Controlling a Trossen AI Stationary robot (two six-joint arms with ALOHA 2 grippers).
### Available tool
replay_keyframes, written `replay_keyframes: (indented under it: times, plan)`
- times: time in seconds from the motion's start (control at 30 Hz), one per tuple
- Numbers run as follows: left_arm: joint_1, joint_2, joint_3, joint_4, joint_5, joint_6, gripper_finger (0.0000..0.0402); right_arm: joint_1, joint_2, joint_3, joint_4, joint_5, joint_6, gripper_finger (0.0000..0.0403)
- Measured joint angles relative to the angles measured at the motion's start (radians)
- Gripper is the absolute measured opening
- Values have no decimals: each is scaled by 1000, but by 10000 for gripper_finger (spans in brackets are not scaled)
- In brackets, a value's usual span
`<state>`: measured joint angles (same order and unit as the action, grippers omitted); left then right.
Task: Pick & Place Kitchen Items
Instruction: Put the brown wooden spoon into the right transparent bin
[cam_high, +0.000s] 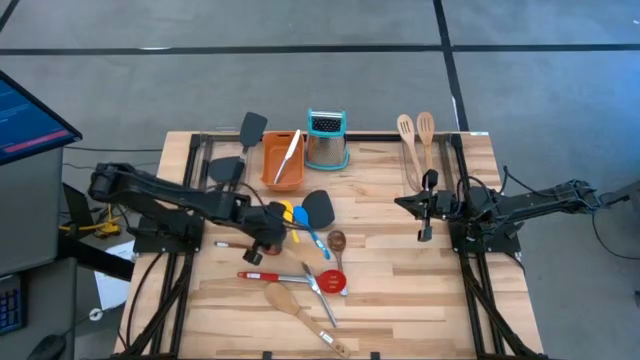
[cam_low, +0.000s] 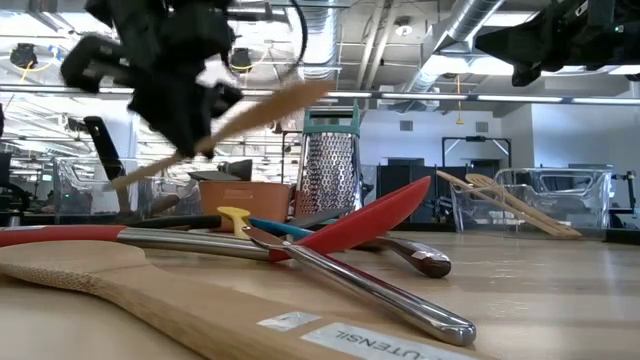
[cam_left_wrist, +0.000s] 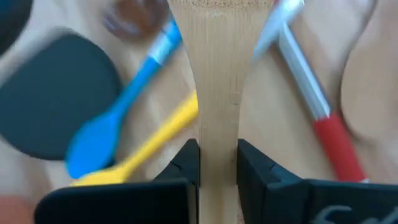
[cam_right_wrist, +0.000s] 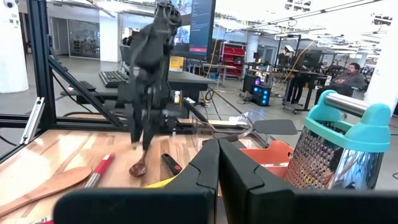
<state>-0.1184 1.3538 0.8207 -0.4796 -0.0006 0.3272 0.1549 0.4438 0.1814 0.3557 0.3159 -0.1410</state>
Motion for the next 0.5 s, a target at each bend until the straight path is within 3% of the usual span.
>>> replay_keyframes:
  times: [0.27, 0.5]
  plan:
    - [0, -183, 0, 128, -160, -74, 35, -1, 0, 0, 1, 0, 0, 2]
    - [4, -206, 0, 381, -301, -68, 35, 0, 0, 0, 16, 0, 4, 2]
